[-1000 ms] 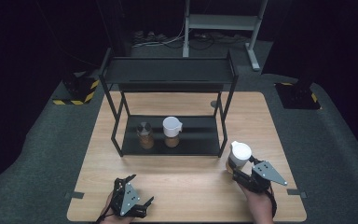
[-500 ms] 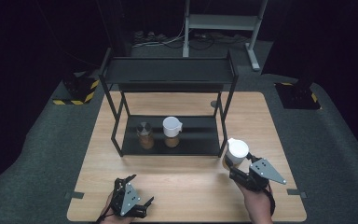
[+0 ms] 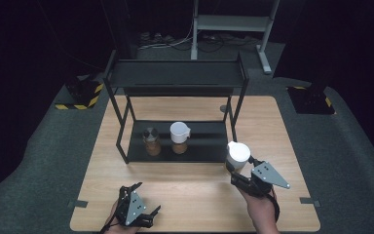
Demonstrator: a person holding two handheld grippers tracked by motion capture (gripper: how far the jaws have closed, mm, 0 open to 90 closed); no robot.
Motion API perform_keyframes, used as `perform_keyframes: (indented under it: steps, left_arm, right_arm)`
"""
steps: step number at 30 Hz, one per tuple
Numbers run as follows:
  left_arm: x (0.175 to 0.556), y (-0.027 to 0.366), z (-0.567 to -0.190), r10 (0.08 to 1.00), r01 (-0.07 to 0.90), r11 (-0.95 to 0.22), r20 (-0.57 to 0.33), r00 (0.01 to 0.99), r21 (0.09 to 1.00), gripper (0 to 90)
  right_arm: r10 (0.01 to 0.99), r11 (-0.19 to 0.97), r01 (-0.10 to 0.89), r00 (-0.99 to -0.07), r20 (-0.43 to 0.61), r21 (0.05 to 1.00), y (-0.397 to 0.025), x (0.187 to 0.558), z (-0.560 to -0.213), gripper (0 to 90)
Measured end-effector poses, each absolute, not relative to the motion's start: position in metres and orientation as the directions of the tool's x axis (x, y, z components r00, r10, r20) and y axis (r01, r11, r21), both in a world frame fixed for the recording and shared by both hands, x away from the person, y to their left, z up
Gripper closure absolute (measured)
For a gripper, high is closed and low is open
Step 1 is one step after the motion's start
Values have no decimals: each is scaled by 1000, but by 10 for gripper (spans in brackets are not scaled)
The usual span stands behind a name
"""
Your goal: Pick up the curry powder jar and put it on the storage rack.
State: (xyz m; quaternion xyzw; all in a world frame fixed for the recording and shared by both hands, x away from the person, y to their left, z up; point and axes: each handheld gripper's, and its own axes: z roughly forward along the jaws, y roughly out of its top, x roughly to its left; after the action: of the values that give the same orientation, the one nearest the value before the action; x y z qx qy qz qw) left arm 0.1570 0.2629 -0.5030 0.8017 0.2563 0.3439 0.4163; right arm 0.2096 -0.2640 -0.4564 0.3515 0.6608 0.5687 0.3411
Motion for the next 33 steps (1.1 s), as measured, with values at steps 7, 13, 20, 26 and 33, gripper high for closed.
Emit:
perform_keyframes:
  steps: [7,13,20,26,33]
  left_arm:
    - [157,263,-503,698,124,-520,336,632,845,13]
    - [157,264,-504,699,123,-518,336,632,847,13]
    - [157,264,-504,701,124,-514,333,630,849,13]
    - [157,265,-503,699,121,-515,333,633,849,13]
    - [157,266,-504,703,123,-506,325,633,854,13]
  right_arm:
    - [844,109,79,-534,-50,991,-253,214,-454,304]
    - [841,111,81,-538,-50,991,-244,219,-453,304]
    - [842,105,86,-537,-42,991,-233,226,-452,304]
    - [844,101,100,-535,-32,990,-225,233,-453,304]
    - [848,100,107,-530,-28,989,-216,241,-456,304]
